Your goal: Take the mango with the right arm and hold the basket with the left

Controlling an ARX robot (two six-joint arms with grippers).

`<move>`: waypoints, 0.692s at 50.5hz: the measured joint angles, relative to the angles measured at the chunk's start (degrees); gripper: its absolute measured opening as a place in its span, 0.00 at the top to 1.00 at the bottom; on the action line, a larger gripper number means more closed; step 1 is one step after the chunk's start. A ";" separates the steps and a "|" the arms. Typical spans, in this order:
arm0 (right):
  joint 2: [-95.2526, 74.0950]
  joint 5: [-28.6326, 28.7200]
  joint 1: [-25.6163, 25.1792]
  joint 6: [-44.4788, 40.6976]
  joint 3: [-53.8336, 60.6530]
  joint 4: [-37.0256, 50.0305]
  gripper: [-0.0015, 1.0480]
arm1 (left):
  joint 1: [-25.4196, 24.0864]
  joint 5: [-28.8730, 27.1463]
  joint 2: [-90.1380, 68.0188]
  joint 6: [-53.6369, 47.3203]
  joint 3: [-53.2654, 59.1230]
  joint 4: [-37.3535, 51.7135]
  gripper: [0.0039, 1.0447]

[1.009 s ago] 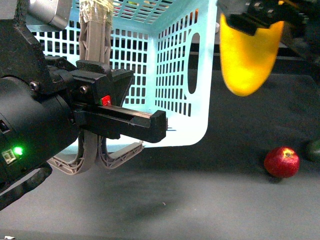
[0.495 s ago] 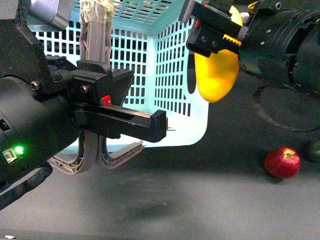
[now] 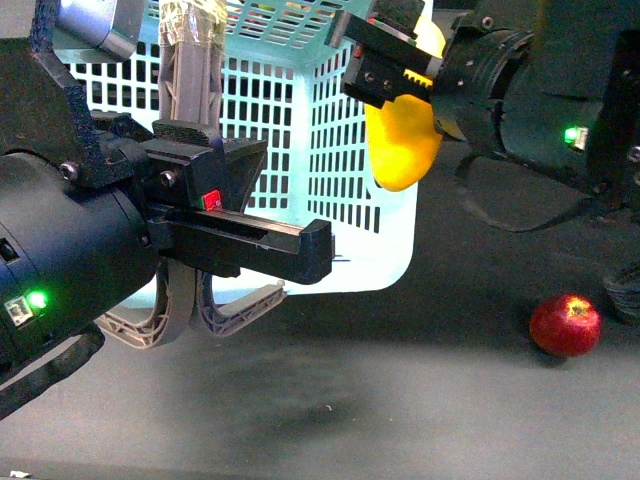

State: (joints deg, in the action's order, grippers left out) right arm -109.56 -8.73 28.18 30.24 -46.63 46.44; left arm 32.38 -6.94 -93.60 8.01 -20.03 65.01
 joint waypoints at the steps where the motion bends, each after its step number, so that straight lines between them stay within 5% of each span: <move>1: -0.15 0.00 0.07 -0.02 -0.24 -0.04 0.38 | 0.00 0.00 0.00 0.00 0.00 0.00 0.95; 15: -2.43 -0.48 2.21 -0.22 -5.07 -1.60 0.38 | 0.00 -0.02 0.00 0.00 0.00 0.00 0.95; 27: -1.70 -0.61 2.89 -0.52 -4.87 -0.57 0.07 | 0.00 0.00 0.00 0.02 0.00 0.00 0.95; 35: 3.61 1.07 2.86 -1.14 0.00 1.25 0.08 | 0.04 0.28 -0.02 0.42 0.37 -0.09 0.95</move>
State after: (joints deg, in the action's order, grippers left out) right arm -105.95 -7.66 31.05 29.10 -46.63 47.68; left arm 32.42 -6.66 -93.62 8.43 -19.66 64.93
